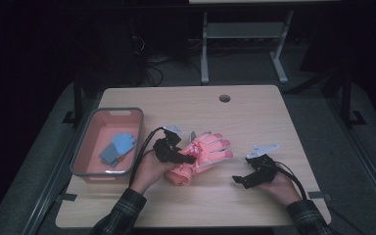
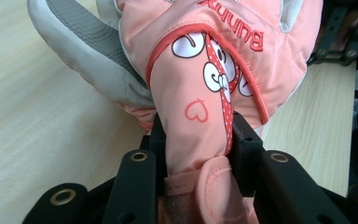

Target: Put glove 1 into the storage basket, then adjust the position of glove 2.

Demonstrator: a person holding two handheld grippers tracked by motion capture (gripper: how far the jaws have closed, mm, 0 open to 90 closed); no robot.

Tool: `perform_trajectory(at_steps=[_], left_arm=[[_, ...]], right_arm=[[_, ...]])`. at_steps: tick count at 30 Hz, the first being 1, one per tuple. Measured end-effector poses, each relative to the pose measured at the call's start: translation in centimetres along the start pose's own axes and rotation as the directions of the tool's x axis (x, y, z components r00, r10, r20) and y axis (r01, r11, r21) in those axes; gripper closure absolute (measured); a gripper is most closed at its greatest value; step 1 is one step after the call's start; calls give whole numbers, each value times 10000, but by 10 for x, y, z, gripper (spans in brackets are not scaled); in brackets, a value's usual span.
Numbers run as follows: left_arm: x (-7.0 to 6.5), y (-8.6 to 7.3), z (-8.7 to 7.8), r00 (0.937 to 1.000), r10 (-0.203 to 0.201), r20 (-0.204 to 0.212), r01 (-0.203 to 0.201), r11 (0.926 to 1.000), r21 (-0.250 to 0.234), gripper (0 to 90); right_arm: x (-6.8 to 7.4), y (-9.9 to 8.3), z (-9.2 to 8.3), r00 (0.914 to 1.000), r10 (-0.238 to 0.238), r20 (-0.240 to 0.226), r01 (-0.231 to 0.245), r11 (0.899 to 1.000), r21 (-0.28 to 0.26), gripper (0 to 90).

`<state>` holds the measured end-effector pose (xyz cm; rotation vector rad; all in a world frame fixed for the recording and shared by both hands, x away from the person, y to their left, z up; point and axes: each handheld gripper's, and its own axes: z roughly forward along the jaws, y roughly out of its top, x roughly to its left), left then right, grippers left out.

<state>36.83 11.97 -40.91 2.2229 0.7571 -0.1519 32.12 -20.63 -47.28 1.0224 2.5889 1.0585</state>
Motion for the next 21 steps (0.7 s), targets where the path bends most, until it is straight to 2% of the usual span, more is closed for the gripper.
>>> perform_trajectory(at_steps=[13, 17, 21], left_arm=[[3, 9, -33, 9997, -18, -253, 7, 9991, -435, 679], [5, 14, -50, 9987, -52, -501, 24, 9984, -560, 679], [9, 15, -62, 9976, -126, -683, 83, 9980, -626, 679]], right_arm=[[0, -2, 4, 9993, -70, 368, 68, 10000, 43, 42], [3, -2, 6, 9977, -294, 613, 290, 9995, 79, 24], [2, -2, 6, 9976, -269, 631, 267, 9996, 36, 23]])
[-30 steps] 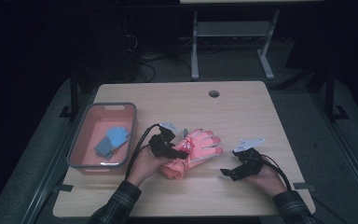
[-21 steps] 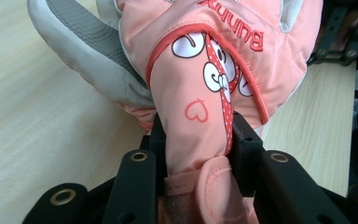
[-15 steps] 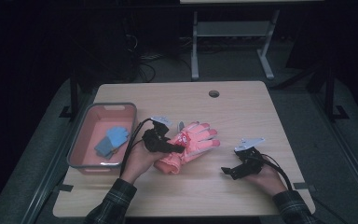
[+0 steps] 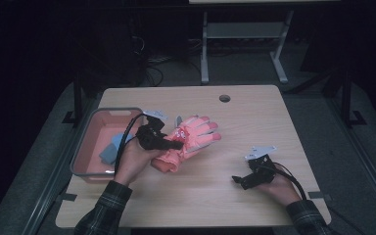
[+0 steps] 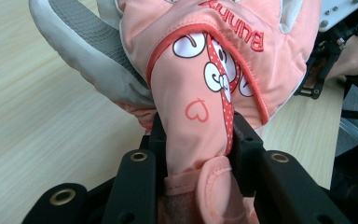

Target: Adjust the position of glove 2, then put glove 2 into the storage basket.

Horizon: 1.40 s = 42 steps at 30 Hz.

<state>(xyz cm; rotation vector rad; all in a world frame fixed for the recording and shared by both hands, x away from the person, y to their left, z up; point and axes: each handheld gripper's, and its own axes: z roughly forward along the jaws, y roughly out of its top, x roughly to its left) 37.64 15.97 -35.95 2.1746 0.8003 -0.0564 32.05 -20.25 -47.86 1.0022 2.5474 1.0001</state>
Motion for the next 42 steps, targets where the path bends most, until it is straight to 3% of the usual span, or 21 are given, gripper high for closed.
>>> perform_trajectory(at_steps=[10, 15, 25, 31, 34, 35, 36, 37, 42], left_arm=[[11, -2, -26, 9989, -285, -370, 275, 9993, -272, 678], [21, -8, -46, 9960, -532, -713, 498, 9975, -496, 678], [40, -27, -84, 9838, -1153, -1373, 1028, 9902, -945, 676], [60, -52, -112, 9641, -1878, -1878, 1646, 9774, -1324, 675], [69, -63, -123, 9521, -2296, -2020, 1994, 9669, -1589, 675], [72, -67, -127, 9454, -2444, -2157, 2098, 9626, -1714, 675], [72, -67, -127, 9454, -2444, -2157, 2098, 9626, -1714, 675], [78, -74, -134, 9373, -2634, -2282, 2264, 9580, -1761, 675], [91, -91, -142, 9129, -3233, -2490, 2768, 9390, -2043, 673]], right_arm=[[0, -1, 0, 10000, 35, 24, -35, 9999, -124, 21], [0, -3, 1, 10000, 79, 27, -78, 9996, -271, 21], [0, -4, 1, 9999, 113, 52, -110, 9989, -447, 21], [0, -5, 1, 9999, 101, 52, -99, 9989, -460, 21], [0, -5, 1, 9999, 105, 50, -103, 9989, -458, 21], [0, -5, 1, 9999, 106, 52, -103, 9989, -458, 21], [0, -5, 1, 9999, 106, 52, -103, 9989, -458, 21], [0, -5, 1, 9999, 120, 54, -117, 9989, -461, 21], [0, -5, 1, 9999, 117, 56, -114, 9989, -462, 21]])
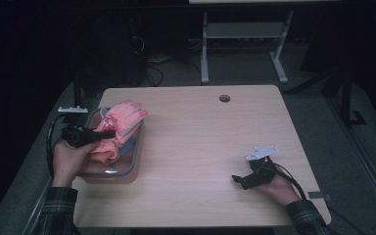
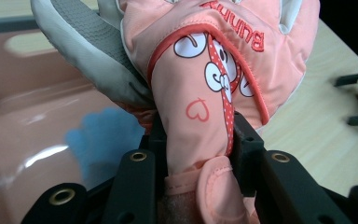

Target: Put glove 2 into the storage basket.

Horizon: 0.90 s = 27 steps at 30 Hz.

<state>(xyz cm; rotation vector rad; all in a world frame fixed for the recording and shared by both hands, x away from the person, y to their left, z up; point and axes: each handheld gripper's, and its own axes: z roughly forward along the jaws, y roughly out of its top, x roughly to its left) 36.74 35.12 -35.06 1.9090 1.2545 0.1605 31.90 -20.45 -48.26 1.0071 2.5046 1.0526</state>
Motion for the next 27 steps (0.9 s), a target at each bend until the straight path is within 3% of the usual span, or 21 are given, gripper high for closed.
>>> perform_trajectory(at_steps=[6, 11, 16, 22, 27], left_arm=[[17, -13, 7, 9982, -532, -272, 542, 9979, 345, 665], [25, -21, 18, 9960, -815, -373, 838, 9943, 661, 644], [29, -24, 21, 9950, -942, -326, 961, 9933, 647, 593], [29, -24, 23, 9955, -918, -255, 933, 9932, 692, 405], [28, -21, 22, 9937, -843, -739, 903, 9926, 817, 235]], right_arm=[[0, 0, 0, 10000, 0, 5, 0, 10000, 1, 21], [0, 0, 0, 10000, 2, 6, -2, 10000, -4, 21], [0, 0, 0, 10000, 8, 4, -8, 10000, 1, 21], [0, 0, 0, 10000, 11, 5, -11, 10000, 1, 21], [0, 0, 0, 10000, 4, 7, -4, 10000, 2, 21]])
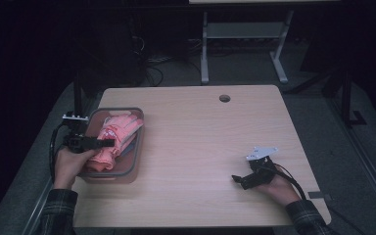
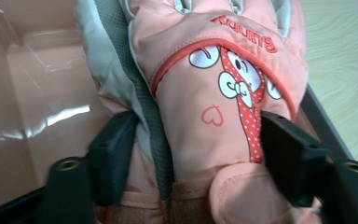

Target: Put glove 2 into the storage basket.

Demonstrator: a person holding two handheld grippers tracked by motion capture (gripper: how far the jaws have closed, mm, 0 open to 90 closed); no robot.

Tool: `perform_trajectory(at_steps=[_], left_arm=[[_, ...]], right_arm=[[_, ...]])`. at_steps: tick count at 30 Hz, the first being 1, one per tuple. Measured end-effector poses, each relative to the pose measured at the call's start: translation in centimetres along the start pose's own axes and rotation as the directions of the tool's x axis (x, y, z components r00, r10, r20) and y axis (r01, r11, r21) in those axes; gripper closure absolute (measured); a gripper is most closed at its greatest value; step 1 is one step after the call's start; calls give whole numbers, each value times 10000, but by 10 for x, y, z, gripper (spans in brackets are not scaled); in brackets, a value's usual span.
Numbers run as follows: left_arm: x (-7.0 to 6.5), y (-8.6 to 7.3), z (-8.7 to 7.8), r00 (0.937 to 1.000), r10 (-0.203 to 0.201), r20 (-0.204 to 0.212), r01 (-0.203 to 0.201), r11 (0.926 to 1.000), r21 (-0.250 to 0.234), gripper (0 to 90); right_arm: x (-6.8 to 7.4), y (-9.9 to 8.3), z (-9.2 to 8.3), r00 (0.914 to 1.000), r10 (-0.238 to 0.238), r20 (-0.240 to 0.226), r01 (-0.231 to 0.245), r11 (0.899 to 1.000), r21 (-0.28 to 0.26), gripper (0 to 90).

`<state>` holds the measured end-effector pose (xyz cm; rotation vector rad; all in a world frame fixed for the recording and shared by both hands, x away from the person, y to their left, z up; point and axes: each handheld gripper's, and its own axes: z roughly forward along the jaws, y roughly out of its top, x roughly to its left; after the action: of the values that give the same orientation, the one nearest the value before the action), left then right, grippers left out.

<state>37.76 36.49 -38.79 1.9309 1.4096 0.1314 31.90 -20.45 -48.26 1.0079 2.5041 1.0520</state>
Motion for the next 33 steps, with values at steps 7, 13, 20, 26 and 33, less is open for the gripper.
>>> perform_trajectory(at_steps=[7, 13, 20, 26, 33], left_arm=[[0, 8, -15, 9973, 181, -706, -212, 9988, -442, 148], [0, 11, -24, 9955, 467, -829, -520, 9967, -628, 149], [-8, 22, -41, 9899, 964, -1036, -1063, 9899, -943, 149], [-24, 28, -44, 9834, 1448, -1095, -1575, 9805, -1177, 155], [-52, 34, -36, 9784, 1945, -703, -2022, 9708, -1289, 140]], right_arm=[[0, 0, 0, 10000, -1, -1, 1, 10000, -1, 21], [0, 0, 0, 10000, 2, -1, -2, 10000, 0, 21], [0, 0, 0, 10000, 6, -4, -6, 10000, -1, 21], [0, 0, 0, 10000, 5, -5, -5, 10000, 0, 21], [0, 0, 0, 10000, -32, 7, 32, 10000, -15, 21]])
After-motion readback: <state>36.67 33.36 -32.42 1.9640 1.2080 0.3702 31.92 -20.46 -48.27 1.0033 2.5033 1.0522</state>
